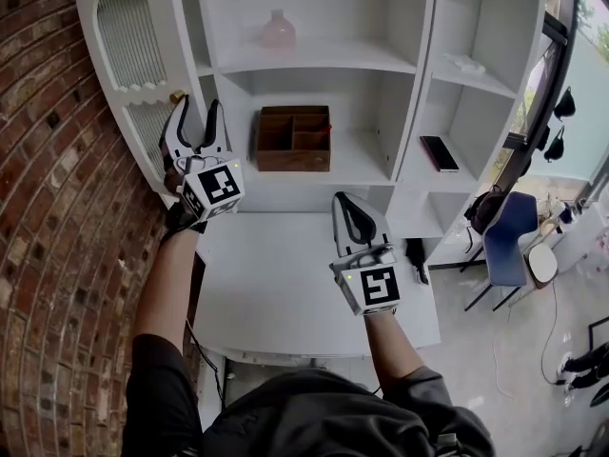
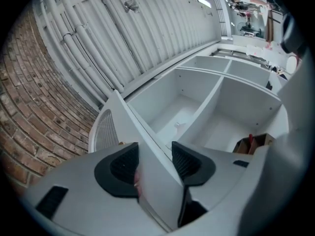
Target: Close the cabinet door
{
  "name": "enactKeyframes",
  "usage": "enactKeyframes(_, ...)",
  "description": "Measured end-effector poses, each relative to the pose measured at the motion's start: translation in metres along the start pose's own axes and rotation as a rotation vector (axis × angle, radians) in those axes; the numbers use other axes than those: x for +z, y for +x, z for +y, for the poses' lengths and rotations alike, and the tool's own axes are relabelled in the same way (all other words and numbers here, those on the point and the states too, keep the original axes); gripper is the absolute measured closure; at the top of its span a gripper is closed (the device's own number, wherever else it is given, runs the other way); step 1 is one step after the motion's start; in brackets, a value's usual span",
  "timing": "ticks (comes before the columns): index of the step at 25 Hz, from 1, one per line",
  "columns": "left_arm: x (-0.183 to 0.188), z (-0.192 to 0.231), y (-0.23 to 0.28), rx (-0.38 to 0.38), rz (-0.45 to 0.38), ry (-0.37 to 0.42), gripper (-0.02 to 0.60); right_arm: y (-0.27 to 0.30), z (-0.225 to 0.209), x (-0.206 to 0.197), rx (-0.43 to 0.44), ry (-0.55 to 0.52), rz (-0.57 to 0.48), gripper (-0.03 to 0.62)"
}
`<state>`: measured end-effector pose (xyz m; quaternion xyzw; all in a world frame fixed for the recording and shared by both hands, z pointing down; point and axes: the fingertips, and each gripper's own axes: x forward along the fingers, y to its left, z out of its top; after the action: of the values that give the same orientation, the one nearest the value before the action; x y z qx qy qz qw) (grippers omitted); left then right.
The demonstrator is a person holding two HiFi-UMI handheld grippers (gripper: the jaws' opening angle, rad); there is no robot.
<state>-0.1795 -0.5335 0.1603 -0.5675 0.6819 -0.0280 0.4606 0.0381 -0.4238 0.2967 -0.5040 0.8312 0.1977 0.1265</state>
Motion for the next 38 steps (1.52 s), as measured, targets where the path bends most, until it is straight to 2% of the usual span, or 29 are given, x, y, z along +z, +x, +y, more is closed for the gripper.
enactKeyframes(18,-0.016,-0.029,0.034,-0.071,0.027,0.094,0.376,0.021,-0.007,-0.021,0.035,0.011,0.017,0.595)
enactKeyframes(38,-0.028,-0.043,0.055,-0.105,0.044,0.12,0.368,0.029,-0.025,-0.039,0.032,0.005,0.04,0.595)
